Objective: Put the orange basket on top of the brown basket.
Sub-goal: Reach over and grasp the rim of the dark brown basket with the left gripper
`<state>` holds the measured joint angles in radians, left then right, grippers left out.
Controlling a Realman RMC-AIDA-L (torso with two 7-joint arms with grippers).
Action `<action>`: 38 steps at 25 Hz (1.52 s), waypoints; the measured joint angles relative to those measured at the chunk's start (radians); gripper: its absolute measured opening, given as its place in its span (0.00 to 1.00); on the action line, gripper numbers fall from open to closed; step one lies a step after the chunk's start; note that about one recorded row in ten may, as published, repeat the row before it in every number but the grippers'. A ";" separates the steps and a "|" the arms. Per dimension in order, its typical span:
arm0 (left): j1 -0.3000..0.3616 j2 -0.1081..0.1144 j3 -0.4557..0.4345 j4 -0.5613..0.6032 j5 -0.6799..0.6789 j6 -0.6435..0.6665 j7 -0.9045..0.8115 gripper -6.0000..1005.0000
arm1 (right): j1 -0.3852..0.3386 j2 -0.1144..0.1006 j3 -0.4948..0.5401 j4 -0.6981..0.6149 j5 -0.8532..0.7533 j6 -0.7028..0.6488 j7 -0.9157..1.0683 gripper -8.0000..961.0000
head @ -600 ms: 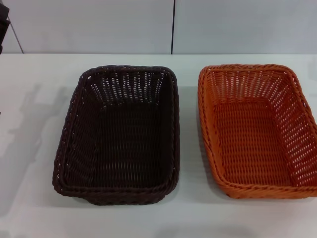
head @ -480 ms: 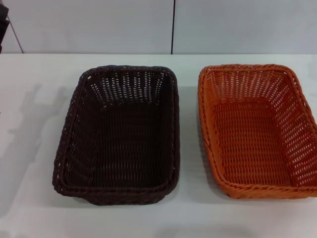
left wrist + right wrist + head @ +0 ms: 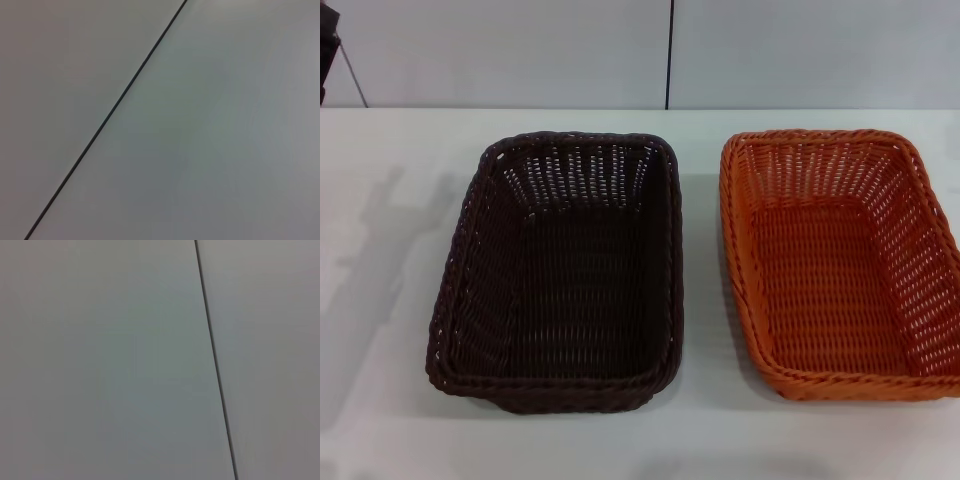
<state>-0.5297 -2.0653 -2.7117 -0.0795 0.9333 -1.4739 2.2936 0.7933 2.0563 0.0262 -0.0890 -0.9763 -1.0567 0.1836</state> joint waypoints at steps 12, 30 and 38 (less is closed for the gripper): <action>0.032 0.055 0.381 -0.450 0.046 0.401 -0.459 0.85 | -0.023 -0.003 0.000 -0.008 0.000 0.005 0.002 0.60; 0.023 0.207 0.541 -1.251 1.309 0.085 -1.855 0.85 | -0.085 -0.018 0.012 -0.011 0.053 0.049 0.004 0.60; -0.006 0.068 0.537 -1.428 1.594 -0.056 -1.926 0.85 | -0.087 -0.020 0.015 -0.007 0.077 0.052 0.004 0.60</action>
<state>-0.5353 -1.9975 -2.1751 -1.5073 2.5268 -1.5304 0.3679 0.7059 2.0361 0.0415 -0.0958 -0.8994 -1.0045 0.1872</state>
